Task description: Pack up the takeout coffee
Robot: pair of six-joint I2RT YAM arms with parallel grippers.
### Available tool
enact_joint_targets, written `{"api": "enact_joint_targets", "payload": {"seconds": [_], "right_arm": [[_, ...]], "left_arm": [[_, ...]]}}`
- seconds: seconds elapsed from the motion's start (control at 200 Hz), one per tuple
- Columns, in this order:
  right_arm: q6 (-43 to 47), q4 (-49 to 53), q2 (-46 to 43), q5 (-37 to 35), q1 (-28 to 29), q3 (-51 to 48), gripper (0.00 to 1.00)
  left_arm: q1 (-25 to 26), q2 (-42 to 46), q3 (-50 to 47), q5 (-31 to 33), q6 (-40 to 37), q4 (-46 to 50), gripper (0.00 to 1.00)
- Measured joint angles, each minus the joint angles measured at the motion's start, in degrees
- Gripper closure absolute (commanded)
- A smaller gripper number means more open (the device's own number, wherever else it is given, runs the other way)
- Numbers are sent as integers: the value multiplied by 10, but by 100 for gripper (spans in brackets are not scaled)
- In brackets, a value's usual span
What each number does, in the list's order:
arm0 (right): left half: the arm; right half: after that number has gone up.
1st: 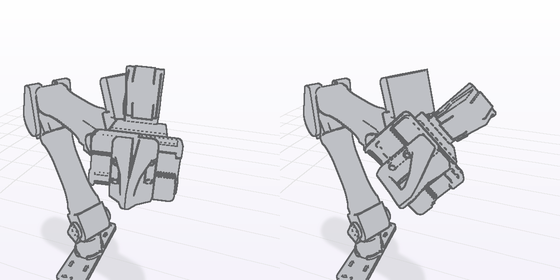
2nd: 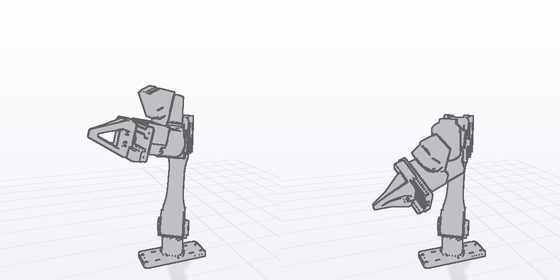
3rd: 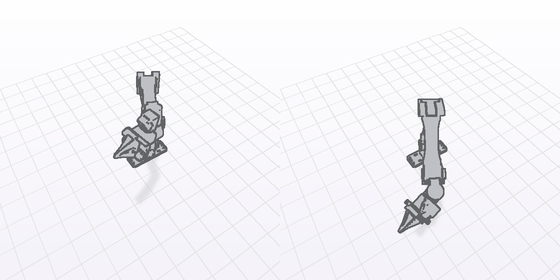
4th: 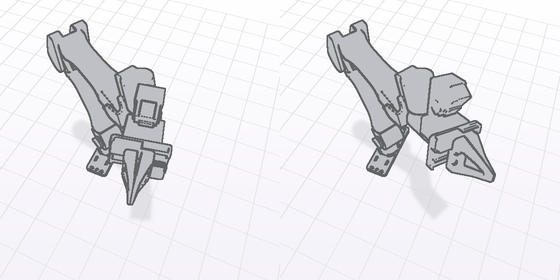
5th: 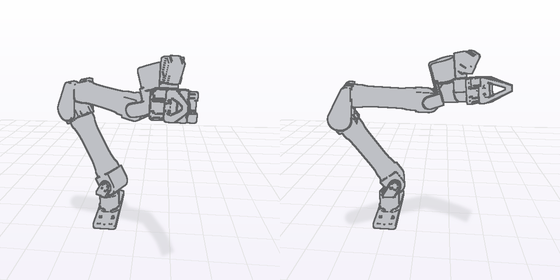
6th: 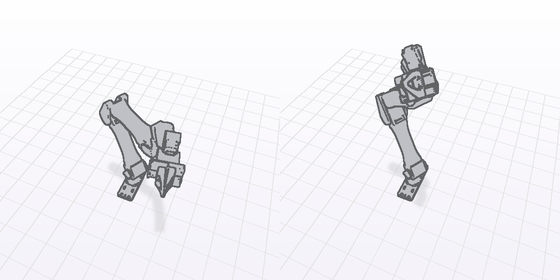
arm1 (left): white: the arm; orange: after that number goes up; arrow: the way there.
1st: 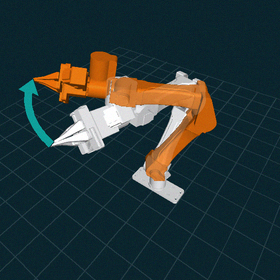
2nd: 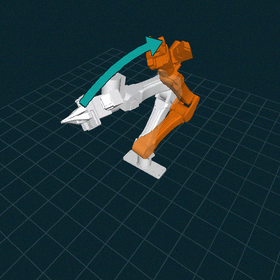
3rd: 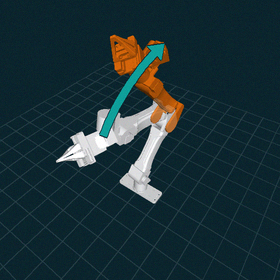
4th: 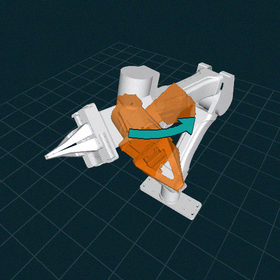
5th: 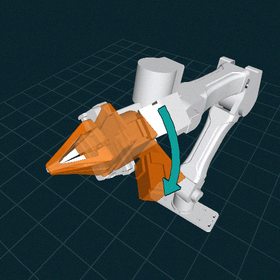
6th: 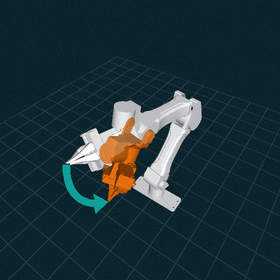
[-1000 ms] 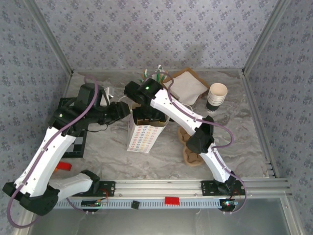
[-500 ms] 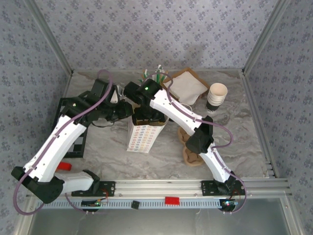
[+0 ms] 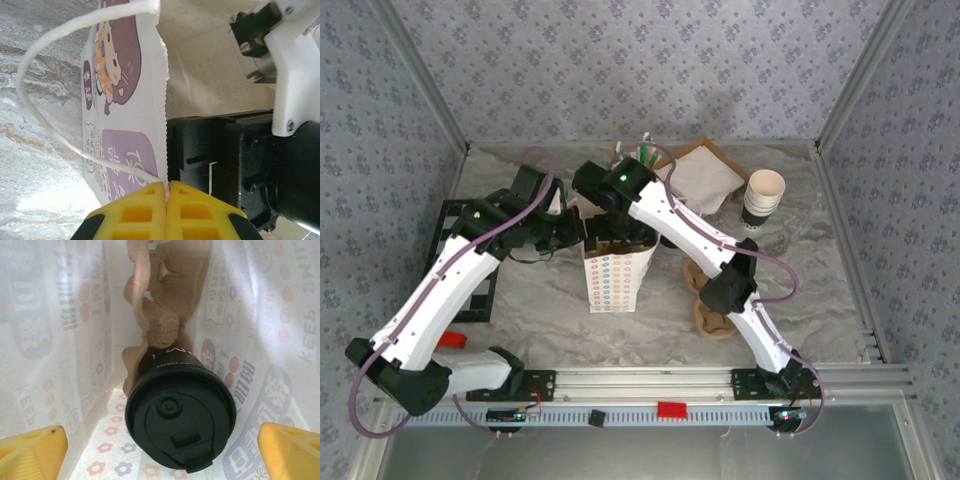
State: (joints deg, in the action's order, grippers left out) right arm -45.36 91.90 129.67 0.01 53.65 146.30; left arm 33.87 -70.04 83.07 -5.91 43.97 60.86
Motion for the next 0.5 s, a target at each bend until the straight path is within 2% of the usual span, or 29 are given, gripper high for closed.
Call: {"api": "enact_joint_targets", "payload": {"seconds": [0.5], "right_arm": [[0,0,0,9,0,2,0]], "left_arm": [[0,14,-12,2,0,2,100]]}}
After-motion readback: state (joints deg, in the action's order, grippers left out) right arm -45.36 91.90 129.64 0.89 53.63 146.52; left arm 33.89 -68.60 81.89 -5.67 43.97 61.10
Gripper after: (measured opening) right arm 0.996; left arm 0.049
